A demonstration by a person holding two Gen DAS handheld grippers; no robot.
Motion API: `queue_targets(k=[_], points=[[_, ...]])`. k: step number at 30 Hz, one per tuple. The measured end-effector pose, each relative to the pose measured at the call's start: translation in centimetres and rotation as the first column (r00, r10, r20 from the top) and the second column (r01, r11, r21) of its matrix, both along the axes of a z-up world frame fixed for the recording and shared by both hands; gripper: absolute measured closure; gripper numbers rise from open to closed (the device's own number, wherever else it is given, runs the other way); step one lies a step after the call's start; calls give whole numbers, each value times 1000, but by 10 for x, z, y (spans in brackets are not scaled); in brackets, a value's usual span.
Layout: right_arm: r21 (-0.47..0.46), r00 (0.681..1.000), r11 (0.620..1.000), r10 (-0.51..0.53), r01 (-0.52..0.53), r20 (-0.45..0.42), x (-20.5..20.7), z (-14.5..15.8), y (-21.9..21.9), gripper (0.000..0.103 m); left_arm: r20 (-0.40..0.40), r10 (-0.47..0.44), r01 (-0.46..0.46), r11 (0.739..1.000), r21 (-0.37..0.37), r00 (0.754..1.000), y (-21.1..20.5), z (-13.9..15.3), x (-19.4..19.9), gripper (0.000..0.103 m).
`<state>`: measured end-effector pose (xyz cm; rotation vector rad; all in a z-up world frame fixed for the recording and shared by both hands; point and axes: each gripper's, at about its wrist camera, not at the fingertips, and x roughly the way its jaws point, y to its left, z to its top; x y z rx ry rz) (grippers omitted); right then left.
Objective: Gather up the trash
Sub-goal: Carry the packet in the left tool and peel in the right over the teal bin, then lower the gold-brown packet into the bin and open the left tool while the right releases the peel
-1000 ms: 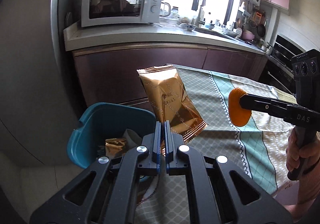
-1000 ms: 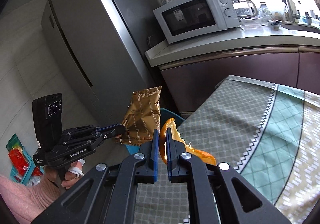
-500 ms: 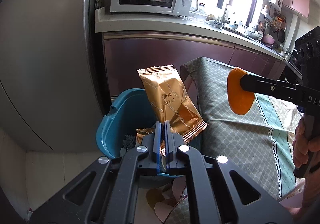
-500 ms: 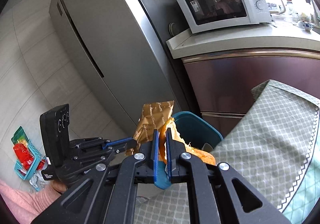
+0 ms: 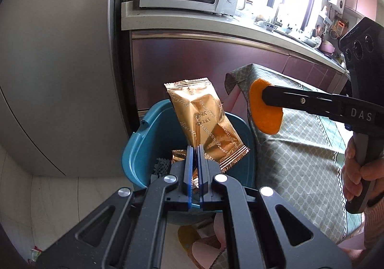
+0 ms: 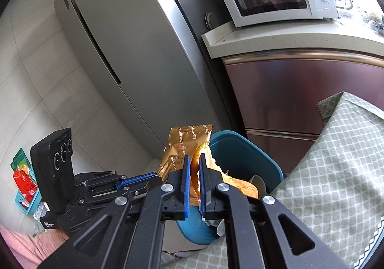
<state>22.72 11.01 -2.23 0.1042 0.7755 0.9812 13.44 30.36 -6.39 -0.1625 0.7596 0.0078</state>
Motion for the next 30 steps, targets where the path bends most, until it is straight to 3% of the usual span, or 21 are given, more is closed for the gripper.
queue_targets(k=[19,30], points=[[-69,996,998,-12,6,-87,22,-38,31,97,-75,20,-19,1000,2,997,2,-33,18,99],[-85,994,996,-18,9,-107,31,-46,42,97,-95,23,-24,1000,-4,995,0,-45,29,99]])
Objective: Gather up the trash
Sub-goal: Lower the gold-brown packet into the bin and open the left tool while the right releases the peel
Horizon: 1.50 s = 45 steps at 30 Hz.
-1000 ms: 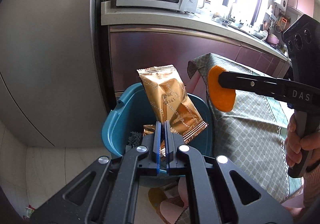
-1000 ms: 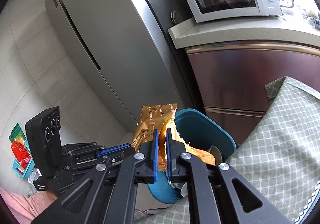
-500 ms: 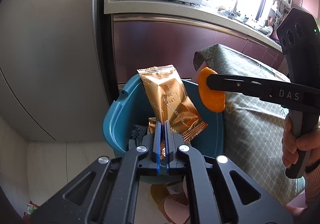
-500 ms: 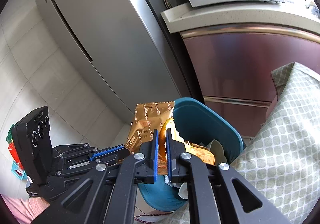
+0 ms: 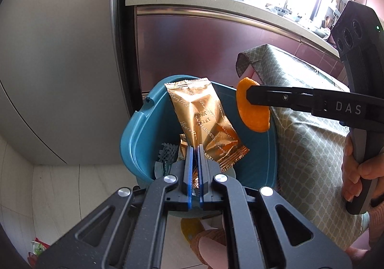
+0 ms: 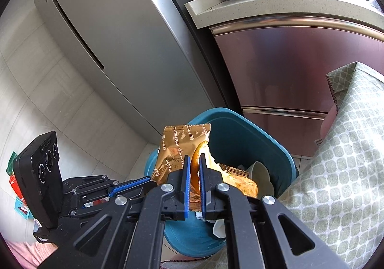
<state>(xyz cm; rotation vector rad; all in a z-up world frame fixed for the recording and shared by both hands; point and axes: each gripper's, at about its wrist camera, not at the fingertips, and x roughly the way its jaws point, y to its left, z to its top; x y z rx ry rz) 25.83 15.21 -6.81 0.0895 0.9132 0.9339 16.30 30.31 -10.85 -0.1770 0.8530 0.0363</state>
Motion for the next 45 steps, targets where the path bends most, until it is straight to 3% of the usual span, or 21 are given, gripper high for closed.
queue_targets(k=[33,36,45], points=[[-11,999,999,-32,31,-37,3,-8,-6,94,-7,-6,6,1000,-24,1000,-2,-9,7,94],[-7,999,1000,-27,27,-31,-3,-7,-10,89,5,-9,9,1000,-26,1000,-1,-4,4,88],[17,999,999,-34,33,31,-31,4,-32,73,96,-11,11,1000,2,995,-8,24,-15,53]])
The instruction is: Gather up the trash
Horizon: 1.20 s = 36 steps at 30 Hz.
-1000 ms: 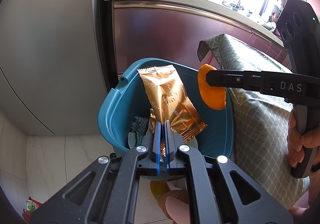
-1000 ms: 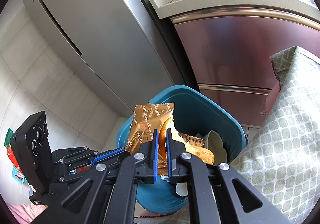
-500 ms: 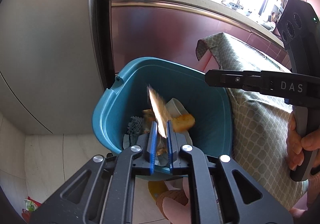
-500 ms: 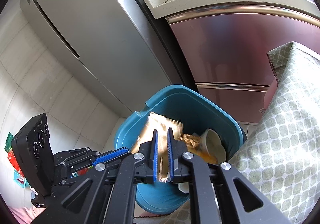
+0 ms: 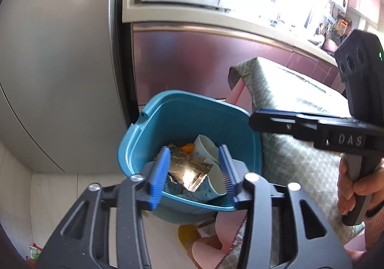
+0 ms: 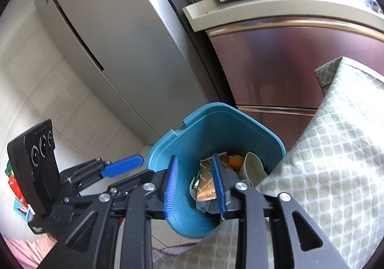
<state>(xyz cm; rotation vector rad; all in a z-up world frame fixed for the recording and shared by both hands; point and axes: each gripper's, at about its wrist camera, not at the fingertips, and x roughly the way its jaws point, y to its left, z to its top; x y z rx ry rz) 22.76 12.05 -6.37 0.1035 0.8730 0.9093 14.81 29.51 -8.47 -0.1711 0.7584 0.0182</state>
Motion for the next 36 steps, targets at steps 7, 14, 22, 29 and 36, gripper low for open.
queue_targets(k=[7,14,22,29,36], points=[[18,996,999,-46,45,76,-24,15,-24,56,81,-4,2,1000,24,997,-9,22,-21,32],[25,985,996,-92,89,147,-49,24,-44,44,155,13,-18,999,31,988,-18,40,-44,8],[35,953,985,-171,168,249,-83,32,-70,22,226,47,-54,998,25,973,-28,54,-69,6],[45,920,973,-231,228,315,-109,33,-92,14,302,76,-91,995,35,950,-42,68,-92,6],[67,883,958,-282,278,374,-132,37,-111,7,343,97,-125,990,61,934,-59,77,-109,6]])
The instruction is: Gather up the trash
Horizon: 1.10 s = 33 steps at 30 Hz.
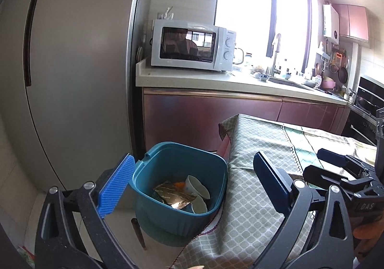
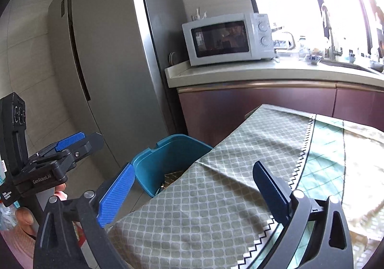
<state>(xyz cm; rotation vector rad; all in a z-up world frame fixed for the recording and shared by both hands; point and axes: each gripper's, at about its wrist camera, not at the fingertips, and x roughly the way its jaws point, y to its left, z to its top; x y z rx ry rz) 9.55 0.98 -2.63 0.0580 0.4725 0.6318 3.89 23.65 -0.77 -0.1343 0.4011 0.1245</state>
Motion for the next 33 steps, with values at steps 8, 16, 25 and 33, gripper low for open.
queue_targets(k=[8,16,25,33], points=[[-17,997,999,-46,47,62,-25,2,-15,7,33,13,-13,1000,17,999,-16,8,-16,6],[3,989,994,-108,109,104,-46,4,-40,7,63,-5,3,1000,23,998,-32,11,-28,6],[-6,962,976,-212,216,172,-70,4,-62,7,93,-22,15,997,73,995,-58,13,-38,6],[6,939,956,-288,292,191,-83,2,-82,7,98,-36,28,996,87,995,-78,10,-42,6]])
